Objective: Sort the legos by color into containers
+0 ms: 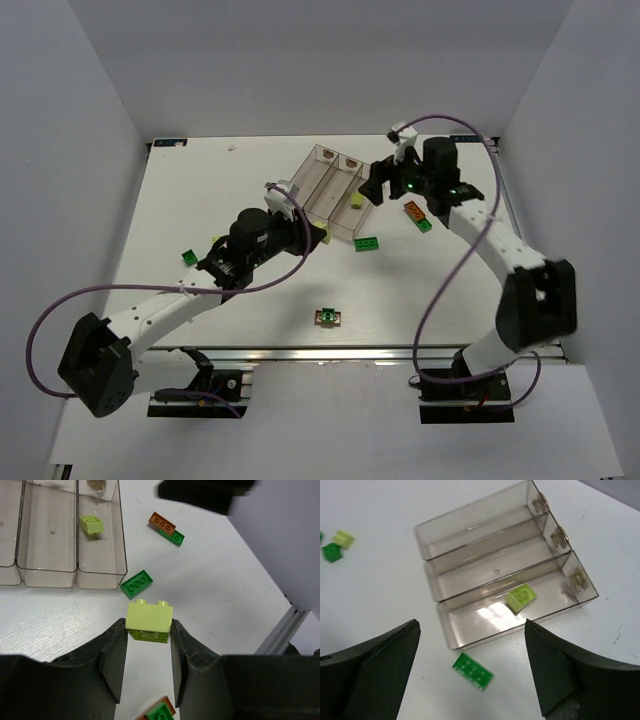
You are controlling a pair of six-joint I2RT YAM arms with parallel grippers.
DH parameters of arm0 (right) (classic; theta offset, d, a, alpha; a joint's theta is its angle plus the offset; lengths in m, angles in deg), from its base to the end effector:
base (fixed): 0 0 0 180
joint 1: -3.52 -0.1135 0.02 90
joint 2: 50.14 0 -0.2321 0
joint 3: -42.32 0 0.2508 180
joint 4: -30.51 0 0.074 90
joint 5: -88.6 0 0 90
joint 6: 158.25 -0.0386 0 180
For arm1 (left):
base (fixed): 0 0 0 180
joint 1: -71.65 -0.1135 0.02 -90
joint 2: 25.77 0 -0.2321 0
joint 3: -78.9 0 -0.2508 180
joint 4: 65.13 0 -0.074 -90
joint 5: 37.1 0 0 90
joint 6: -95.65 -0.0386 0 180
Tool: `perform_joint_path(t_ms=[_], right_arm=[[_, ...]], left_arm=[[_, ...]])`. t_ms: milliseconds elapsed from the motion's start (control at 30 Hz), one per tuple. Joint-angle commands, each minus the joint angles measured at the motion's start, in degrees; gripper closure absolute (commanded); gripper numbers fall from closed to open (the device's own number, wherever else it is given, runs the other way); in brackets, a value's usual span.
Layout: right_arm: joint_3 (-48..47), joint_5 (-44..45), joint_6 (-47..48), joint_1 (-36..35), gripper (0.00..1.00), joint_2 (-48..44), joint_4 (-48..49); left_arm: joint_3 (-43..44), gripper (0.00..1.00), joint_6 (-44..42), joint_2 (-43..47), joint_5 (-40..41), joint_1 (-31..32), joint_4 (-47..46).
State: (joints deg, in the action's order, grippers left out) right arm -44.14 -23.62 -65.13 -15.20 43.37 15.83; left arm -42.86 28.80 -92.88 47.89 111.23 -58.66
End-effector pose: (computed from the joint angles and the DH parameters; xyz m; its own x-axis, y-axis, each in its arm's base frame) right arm 0.3600 0.1374 0.2738 -0.3158 -0.1602 -0.9352 -0.6480 0.7564 0.0892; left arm 0.2183 -0.1848 0.2589 -0.4625 -0.1258 -0.8776 0.5631 0.7229 -0.4004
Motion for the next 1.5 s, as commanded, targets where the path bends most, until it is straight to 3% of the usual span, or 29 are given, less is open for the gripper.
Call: perform_joint_path(t_ms=[0, 100, 267, 300, 333, 467, 667, 733, 767, 833, 867, 900, 1200, 1467], right_arm=[[6.4, -10.0, 3.5, 0.2, 0.11, -12.4, -5.1], [12.1, -16.4, 1.8, 0.2, 0.11, -22.1, -7.2], [23.5, -15.3, 2.1, 0.3, 0.36, -37.2, -2.4], [24.9, -15.0, 2.9, 0.4, 0.37, -41.0, -2.1], [26.2, -14.7, 3.1, 0.5, 0.36, -42.5, -0.8], [28.9, -14.5, 1.8, 1.5, 0.11, -46.2, 2.2], [29.7, -13.5, 3.4, 1.6, 0.13, -47.0, 2.8], [29.9, -14.0, 3.2, 1.5, 0.22, -47.4, 3.0], [29.9, -13.8, 3.1, 1.5, 0.46, -47.4, 3.1], [30.0, -12.9, 2.5, 1.5, 0.76, -47.6, 3.6], [30.2, -11.8, 2.2, 1.5, 0.96, -47.7, 3.8], [30.3, -11.4, 2.1, 1.5, 1.00, -47.6, 4.1], [30.9, -10.3, 1.5, 1.5, 1.00, -47.1, 4.8], [30.9, -8.9, 1.1, 1.5, 1.00, -47.0, 5.1]], left_arm=[[0.9, 1.00, -0.9, -2.8, -0.9, -0.3, -2.0], [3.8, 1.00, -2.1, -7.1, -0.7, -0.3, -1.6], [9.4, 1.00, -3.5, -12.3, 1.5, -0.2, 1.0], [11.1, 1.00, -3.8, -13.0, 1.8, -0.2, 1.0], [12.0, 1.00, -4.7, -14.4, 2.0, -0.2, 0.7], [16.6, 1.00, -7.3, -19.4, 4.1, -0.2, -0.4], [23.6, 1.00, -9.1, -30.4, 4.2, -0.2, -5.0], [27.5, 1.00, -9.8, -33.5, 4.7, -0.2, -5.1], [29.0, 1.00, -10.1, -36.5, 6.3, -0.2, -4.8], [31.9, 1.00, -10.9, -39.4, 7.7, -0.3, -3.4], [34.8, 1.00, -11.0, -40.9, 8.0, -0.3, -3.0], [36.3, 1.00, -11.1, -43.3, 8.1, -0.3, -2.5], [46.0, 1.00, -12.1, -50.4, 12.2, -0.3, 1.3], [47.0, 0.98, -13.0, -52.1, 13.1, -0.3, 3.2]])
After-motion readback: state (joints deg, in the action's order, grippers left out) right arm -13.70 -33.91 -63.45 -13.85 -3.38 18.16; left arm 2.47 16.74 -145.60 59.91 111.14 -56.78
